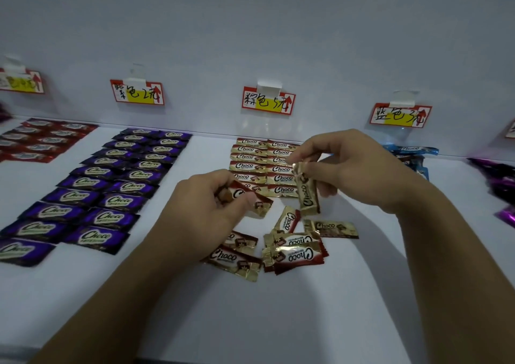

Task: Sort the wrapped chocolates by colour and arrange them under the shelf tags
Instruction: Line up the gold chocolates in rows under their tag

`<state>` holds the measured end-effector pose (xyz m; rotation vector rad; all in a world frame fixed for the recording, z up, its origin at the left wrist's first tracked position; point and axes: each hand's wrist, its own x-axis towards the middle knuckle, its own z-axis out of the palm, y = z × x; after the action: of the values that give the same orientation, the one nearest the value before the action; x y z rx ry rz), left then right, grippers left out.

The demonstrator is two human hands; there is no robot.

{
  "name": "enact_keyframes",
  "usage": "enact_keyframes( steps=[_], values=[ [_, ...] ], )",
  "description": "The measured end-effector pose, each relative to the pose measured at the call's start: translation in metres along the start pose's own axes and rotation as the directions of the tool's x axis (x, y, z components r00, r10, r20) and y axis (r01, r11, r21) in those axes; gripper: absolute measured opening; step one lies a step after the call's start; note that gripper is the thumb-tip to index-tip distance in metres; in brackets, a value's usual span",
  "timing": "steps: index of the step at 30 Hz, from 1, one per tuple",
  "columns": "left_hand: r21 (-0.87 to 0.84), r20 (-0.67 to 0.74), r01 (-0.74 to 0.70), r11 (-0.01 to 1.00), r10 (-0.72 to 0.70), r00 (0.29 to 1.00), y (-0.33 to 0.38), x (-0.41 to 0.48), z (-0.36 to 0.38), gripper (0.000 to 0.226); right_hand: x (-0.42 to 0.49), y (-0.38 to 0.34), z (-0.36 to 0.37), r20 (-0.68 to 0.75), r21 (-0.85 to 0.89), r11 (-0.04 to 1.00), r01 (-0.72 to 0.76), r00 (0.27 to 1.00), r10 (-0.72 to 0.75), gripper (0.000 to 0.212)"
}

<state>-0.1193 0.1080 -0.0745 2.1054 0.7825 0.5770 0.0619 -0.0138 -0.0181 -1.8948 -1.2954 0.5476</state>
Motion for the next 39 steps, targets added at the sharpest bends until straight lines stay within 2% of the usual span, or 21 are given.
enact_keyframes(
  steps=[3,5,11,16,21,24,26,30,33,39],
  values=[
    [-0.031,-0.013,0.062,0.998,-0.063,0.998,0.001,-0.003,-0.003,0.018,-0.002,-0.002,0.001,0.057,0.16,0.987,0.014,0.998,-0.023,0.026],
    [-0.013,-0.007,0.071,0.997,-0.071,0.997,0.002,-0.005,-0.003,0.017,-0.001,-0.001,0.003,0.098,0.198,0.98,0.018,0.995,-0.038,0.028],
    [0.017,-0.065,0.108,0.994,-0.107,0.992,0.001,-0.004,-0.004,0.007,0.001,0.004,0.006,0.123,0.049,0.999,0.006,0.992,-0.012,0.021],
    [0.063,-0.096,0.09,0.994,-0.084,0.992,0.0,-0.001,-0.001,0.008,0.001,0.004,0.003,0.17,-0.037,0.998,-0.054,0.984,0.06,0.014],
    [0.112,-0.129,0.078,0.991,-0.063,0.99,-0.002,0.0,-0.004,0.013,0.003,0.001,0.006,0.148,-0.098,0.994,-0.055,0.987,0.069,0.003],
    [0.221,-0.144,0.051,0.974,-0.019,0.989,-0.001,-0.002,-0.004,0.016,0.005,0.005,0.006,0.125,-0.096,0.994,-0.059,0.99,0.071,0.016],
    [0.344,-0.123,-0.037,0.938,0.084,0.989,-0.005,-0.003,-0.006,0.019,0.005,0.005,0.005,0.128,-0.117,0.992,-0.055,0.989,0.07,0.021],
    [0.477,0.017,-0.259,0.84,0.286,0.958,-0.01,-0.004,-0.012,0.015,0.004,0.009,0.007,0.187,-0.239,0.97,-0.035,0.979,0.082,0.011],
    [0.518,0.158,-0.327,0.79,0.288,0.945,-0.007,-0.003,-0.008,0.015,0.005,0.006,0.009,0.206,-0.31,0.949,-0.051,0.971,0.119,0.01],
    [0.491,0.187,-0.301,0.817,0.239,0.953,-0.007,-0.004,-0.008,0.026,0.007,0.002,0.01,0.165,-0.468,0.882,-0.056,0.975,0.15,0.009]
  ],
)
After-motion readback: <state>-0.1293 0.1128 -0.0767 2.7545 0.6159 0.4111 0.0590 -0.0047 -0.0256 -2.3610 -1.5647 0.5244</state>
